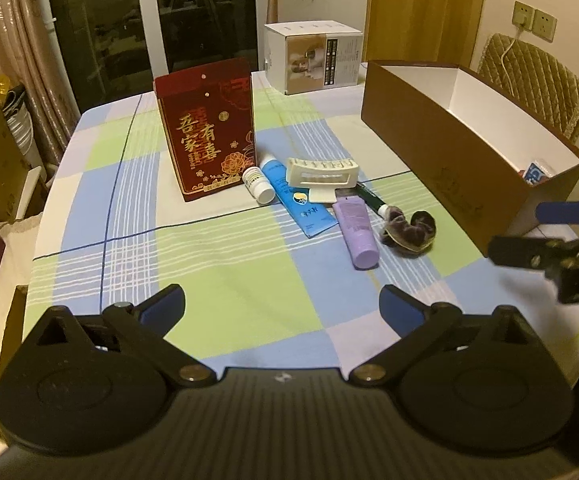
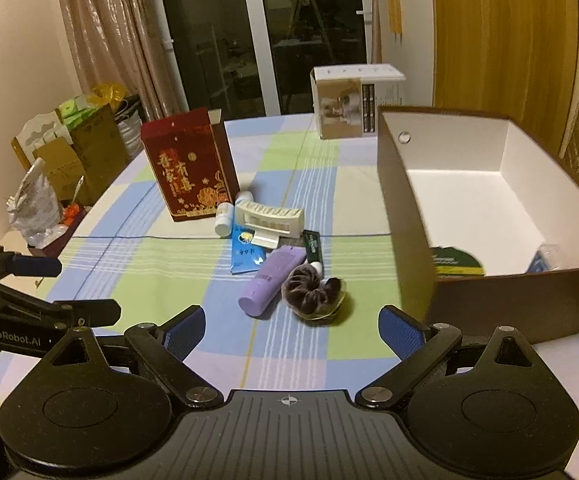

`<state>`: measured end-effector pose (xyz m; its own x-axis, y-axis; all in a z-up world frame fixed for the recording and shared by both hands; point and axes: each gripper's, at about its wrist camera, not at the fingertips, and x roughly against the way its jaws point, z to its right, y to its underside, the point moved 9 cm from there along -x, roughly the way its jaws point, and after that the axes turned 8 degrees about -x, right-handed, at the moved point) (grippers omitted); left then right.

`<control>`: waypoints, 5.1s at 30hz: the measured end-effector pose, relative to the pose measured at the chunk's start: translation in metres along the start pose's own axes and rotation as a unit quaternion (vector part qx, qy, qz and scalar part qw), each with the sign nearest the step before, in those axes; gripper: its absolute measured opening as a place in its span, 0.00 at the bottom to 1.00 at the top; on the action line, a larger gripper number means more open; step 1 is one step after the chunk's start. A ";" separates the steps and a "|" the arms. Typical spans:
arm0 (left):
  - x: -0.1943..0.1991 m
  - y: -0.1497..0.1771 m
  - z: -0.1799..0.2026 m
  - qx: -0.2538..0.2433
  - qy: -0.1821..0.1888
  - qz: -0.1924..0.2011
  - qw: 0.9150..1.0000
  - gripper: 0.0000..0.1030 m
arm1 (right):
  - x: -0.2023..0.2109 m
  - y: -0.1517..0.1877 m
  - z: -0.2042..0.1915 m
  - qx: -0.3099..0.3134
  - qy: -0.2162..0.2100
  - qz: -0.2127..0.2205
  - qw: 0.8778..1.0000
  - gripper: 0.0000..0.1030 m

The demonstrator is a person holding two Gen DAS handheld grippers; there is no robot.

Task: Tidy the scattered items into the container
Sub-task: 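Withdraw both tools from the box back toward the scattered items, then grasp the dark scrunchie with the right tool, then grasp the purple tube by its cap with the left tool while the right tool holds the scrunchie, then carry the scrunchie and purple tube over the brown box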

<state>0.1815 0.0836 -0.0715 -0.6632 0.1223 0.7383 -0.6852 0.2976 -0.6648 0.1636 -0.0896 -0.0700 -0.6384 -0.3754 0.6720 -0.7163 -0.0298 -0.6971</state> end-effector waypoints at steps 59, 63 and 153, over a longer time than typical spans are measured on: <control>-0.160 -0.026 0.078 -0.066 0.087 -0.028 0.994 0.34 | -0.060 -0.027 0.028 0.051 0.052 0.051 0.996 0.24; -0.158 -0.027 0.075 -0.061 0.077 -0.035 0.995 0.24 | -0.058 -0.027 0.029 0.048 0.048 0.050 0.996 0.24; -0.009 -0.044 0.099 -0.054 0.057 0.015 0.997 0.26 | 0.044 -0.047 0.038 0.030 0.025 0.089 0.995 0.24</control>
<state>0.1881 -0.0249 -0.0600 -0.6394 0.2380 0.7311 -0.6252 0.3926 -0.6745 0.1797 -0.1402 -0.0177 -0.7678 -0.3339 0.5467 -0.5734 -0.0224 -0.8190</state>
